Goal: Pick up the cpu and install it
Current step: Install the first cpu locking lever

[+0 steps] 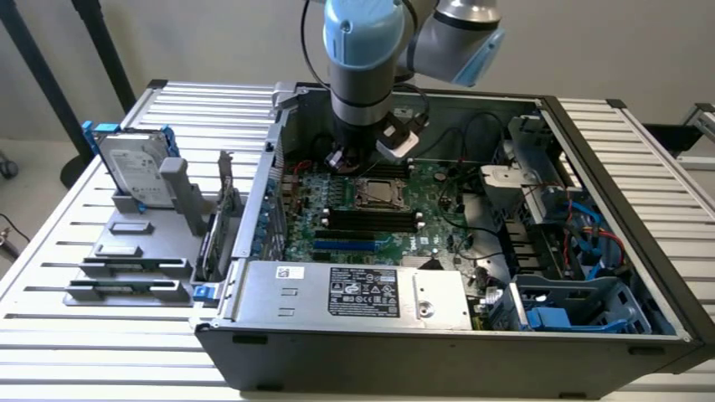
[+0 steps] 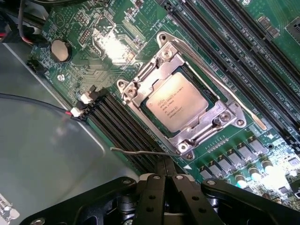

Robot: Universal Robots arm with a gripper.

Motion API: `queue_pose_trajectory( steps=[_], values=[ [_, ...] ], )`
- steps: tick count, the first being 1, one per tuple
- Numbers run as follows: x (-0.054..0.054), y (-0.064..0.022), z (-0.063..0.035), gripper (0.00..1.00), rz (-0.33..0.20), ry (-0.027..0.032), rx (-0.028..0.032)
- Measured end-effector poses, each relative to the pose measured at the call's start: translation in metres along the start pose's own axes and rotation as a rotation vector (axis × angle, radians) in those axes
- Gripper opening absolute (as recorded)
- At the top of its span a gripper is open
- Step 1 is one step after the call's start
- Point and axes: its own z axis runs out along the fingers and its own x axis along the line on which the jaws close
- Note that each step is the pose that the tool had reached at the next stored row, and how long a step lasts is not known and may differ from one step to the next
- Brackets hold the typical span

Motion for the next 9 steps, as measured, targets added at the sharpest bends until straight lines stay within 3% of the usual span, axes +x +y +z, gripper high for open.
queue_pose_trajectory(
  steps=[9],
  values=[
    [-0.001,0.0008,0.0037,0.11,0.0,-0.0002,-0.0001]
  ],
)
